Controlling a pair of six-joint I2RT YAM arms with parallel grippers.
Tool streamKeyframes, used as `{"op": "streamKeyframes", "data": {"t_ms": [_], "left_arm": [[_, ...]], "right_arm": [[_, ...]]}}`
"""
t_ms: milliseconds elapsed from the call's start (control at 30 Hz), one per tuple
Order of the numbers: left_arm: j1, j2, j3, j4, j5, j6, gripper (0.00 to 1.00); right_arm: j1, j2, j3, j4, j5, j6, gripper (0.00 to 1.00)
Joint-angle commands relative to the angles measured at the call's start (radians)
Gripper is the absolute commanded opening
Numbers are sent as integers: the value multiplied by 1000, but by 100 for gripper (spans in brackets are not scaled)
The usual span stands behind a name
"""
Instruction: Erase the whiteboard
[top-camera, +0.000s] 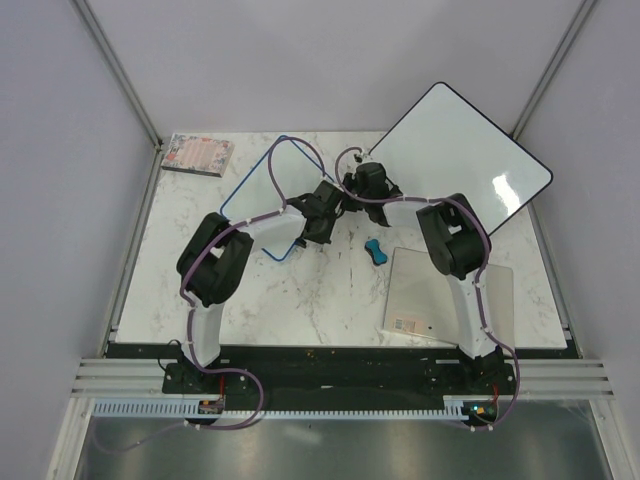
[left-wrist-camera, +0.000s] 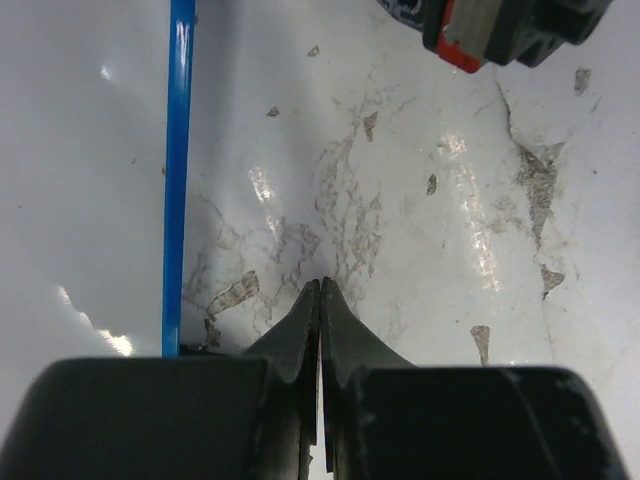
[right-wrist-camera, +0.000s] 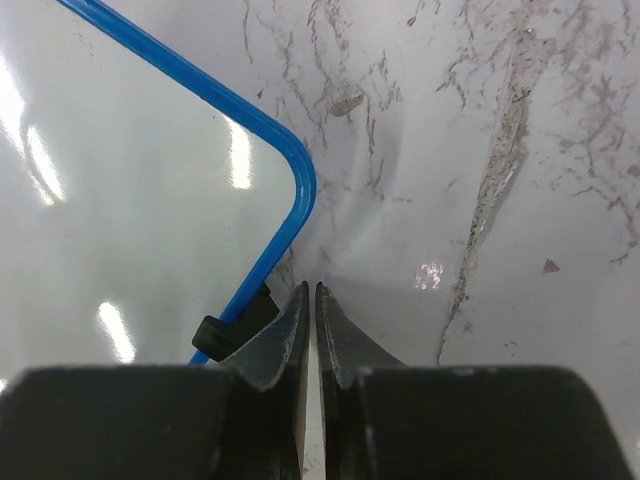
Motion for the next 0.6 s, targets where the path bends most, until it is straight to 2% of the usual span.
{"op": "streamKeyframes", "data": {"t_ms": [0, 233, 433, 567], "left_arm": [[0, -15, 6, -41, -75, 19, 2], [9, -44, -26, -53, -121, 13, 2], [12, -65, -50, -59, -156, 21, 2], [11, -88, -56, -44, -109, 48, 2]], "right_arm": [[32, 33, -16, -91, -25, 1, 13], [28, -47, -70, -115, 49, -34, 16], [-24, -114, -149, -117, 69, -43, 20], [-43, -185, -197, -100, 91, -65, 22]]}}
